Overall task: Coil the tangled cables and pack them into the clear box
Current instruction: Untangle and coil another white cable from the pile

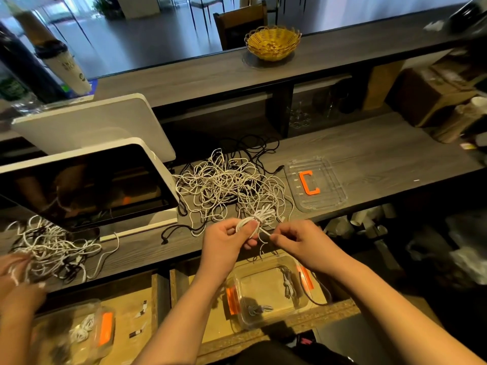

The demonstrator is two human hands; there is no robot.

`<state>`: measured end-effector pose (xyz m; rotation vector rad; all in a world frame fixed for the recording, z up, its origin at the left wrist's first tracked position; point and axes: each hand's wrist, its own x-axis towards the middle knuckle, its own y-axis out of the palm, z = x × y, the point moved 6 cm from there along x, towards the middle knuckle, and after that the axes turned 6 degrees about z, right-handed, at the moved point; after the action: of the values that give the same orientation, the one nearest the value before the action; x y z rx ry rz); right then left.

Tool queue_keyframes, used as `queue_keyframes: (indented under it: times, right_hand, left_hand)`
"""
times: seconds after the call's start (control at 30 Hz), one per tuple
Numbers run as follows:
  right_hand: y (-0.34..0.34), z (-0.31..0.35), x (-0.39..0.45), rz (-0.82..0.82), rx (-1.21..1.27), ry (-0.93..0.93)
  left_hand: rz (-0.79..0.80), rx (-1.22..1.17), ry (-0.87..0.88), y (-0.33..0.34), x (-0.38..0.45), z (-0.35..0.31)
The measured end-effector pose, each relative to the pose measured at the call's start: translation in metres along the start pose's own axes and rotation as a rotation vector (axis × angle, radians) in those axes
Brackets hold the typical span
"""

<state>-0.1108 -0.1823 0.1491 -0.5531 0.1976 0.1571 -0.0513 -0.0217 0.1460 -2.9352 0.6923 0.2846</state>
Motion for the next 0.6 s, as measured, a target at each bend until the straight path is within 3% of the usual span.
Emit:
queue_keyframes:
  times: [0.2,0.37,0.6]
  right_hand:
    - [0.002,0.02,-0.002,0.03,-0.049,-0.059]
    - [0.001,0.023,0.001,0.022,-0.171,-0.07]
    - [-0.019,0.014,0.003,-0.123,-0.31,-0.156]
  left_hand:
    - [-0.081,0.206,-0.017,-0.013,0.007,0.017]
    - [-0.005,0.461,-0.024,-0.003,0.01,0.025]
    - [0.222,0.489,-0.087,0.021,0.008,0.019]
